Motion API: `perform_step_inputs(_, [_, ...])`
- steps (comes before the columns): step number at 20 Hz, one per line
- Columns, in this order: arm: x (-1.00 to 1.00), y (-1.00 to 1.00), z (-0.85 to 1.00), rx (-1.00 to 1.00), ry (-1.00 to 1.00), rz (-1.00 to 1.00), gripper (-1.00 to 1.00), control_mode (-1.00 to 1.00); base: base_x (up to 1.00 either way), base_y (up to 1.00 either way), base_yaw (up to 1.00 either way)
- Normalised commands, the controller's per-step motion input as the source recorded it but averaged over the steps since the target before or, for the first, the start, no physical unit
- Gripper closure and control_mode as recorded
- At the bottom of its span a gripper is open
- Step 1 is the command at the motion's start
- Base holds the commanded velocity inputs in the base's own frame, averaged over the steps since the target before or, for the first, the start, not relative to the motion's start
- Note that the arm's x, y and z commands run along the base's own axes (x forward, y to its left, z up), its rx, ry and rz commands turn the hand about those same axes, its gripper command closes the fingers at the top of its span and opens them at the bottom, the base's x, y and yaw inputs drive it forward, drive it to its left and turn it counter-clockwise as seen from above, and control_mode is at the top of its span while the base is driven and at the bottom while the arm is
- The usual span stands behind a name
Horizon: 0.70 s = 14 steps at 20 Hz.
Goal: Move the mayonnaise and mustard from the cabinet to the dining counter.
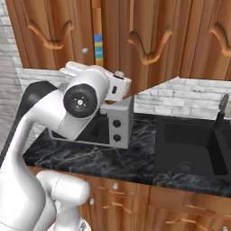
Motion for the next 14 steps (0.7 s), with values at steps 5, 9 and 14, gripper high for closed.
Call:
perform_step_inputs(5, [0.46,0.67,0.0,-0.33,0.16,-0.27,-1.0,-1.0,0.0,0.0,0.0])
perform_step_inputs(9, [0.7,0.51,0.0,-0.34,0.15,-0.29,-1.0,-1.0,0.0,0.0,0.0])
perform_step_inputs(14, [0.75,0.24,-0.01,-0.3,0.15,-0.24,-1.0,-1.0,0.0,0.0,0.0])
